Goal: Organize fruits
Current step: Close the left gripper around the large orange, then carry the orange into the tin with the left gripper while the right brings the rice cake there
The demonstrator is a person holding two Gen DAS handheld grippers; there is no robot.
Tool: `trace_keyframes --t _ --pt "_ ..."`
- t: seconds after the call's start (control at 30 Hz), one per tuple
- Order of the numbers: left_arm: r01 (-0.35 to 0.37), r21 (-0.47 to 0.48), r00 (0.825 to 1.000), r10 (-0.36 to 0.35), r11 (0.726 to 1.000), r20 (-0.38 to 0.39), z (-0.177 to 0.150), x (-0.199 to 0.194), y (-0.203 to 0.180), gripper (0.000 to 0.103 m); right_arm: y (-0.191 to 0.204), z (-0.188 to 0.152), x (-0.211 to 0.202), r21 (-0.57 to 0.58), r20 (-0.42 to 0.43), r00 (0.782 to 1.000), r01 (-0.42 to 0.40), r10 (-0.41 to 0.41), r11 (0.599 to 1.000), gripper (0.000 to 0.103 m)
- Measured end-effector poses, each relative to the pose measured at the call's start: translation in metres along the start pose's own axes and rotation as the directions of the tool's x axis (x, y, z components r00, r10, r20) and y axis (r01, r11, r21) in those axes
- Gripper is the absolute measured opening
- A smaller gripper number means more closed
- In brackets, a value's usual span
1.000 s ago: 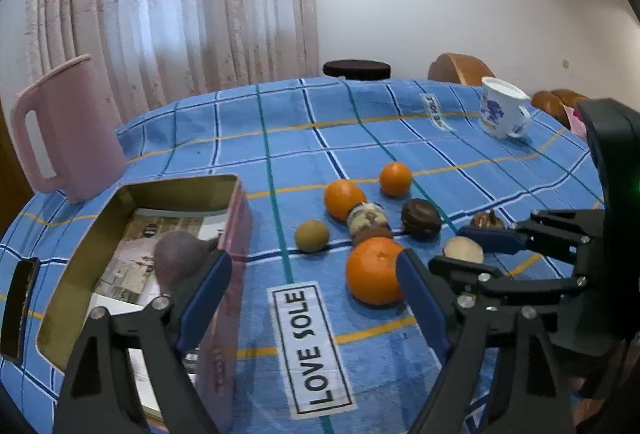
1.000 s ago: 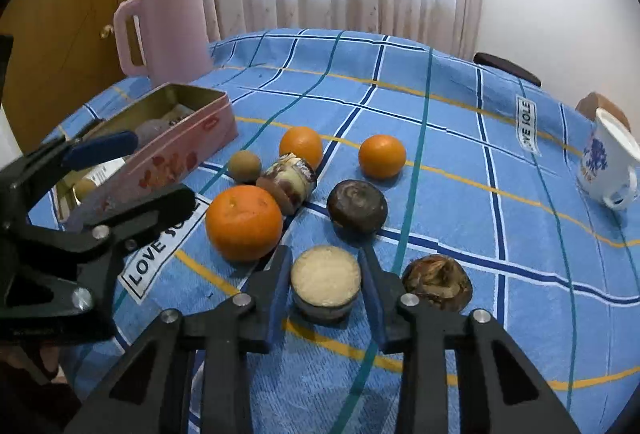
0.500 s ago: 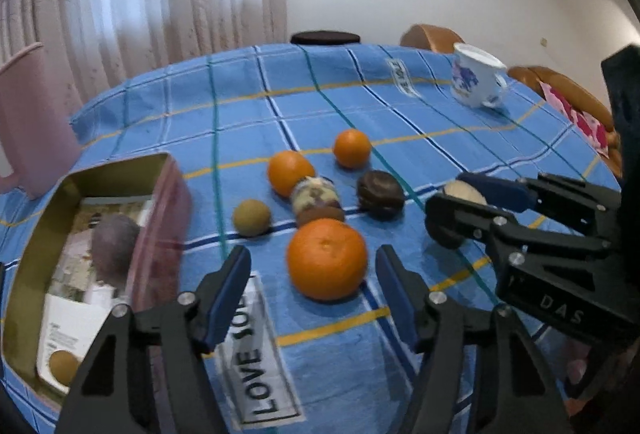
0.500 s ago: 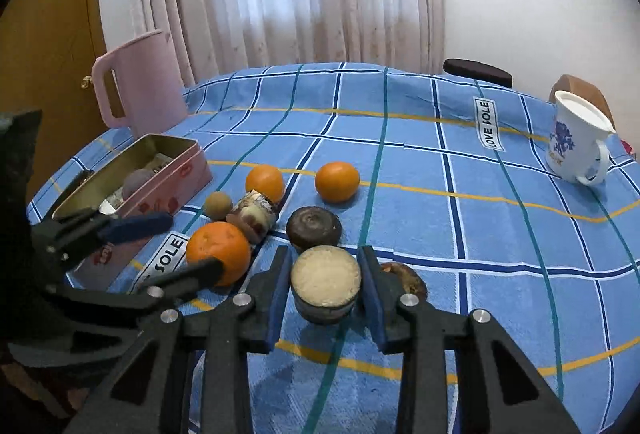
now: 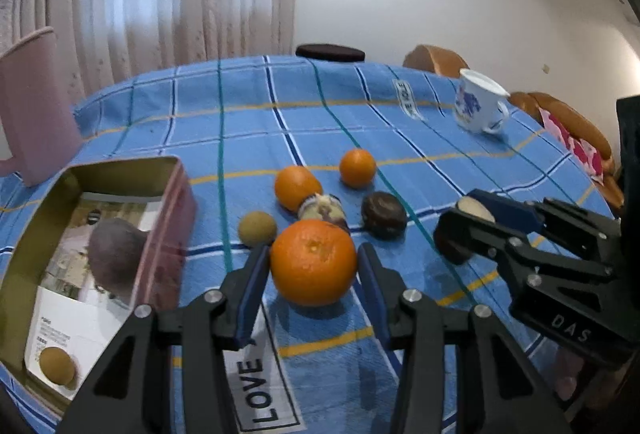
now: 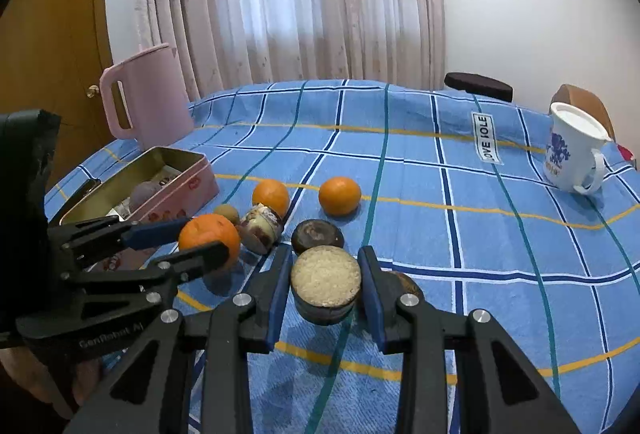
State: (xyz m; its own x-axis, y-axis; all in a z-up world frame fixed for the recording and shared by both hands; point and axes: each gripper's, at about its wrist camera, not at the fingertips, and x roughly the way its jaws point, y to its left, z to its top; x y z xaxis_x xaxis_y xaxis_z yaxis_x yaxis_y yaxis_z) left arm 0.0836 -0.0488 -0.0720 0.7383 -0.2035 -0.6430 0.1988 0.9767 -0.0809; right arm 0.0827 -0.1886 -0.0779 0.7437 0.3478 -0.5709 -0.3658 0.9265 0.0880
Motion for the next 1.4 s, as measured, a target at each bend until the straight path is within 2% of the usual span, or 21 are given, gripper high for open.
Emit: trace_keyframes --t 0.17,0.57,1.4 --pt "-0.021 0.007 0.999 0.020 1.000 0.047 0.000 -0.009 -0.001 0.047 0.001 0.000 -0.007 -0.010 0.040 0.999 -0.005 0.005 1.000 0.036" --pt "-0.046 -0.006 0.992 0.046 0.999 0.120 -0.002 -0.022 0.000 0.047 0.008 -0.002 -0.014 -0.043 0.077 0.997 -0.013 0.016 0.999 0.036" --pt "-0.101 -0.001 0.969 0.098 0.995 0.227 -0.006 -0.042 -0.004 0.047 0.014 -0.005 -0.030 -0.077 0.167 0.985 -0.017 0.030 0.997 0.036"
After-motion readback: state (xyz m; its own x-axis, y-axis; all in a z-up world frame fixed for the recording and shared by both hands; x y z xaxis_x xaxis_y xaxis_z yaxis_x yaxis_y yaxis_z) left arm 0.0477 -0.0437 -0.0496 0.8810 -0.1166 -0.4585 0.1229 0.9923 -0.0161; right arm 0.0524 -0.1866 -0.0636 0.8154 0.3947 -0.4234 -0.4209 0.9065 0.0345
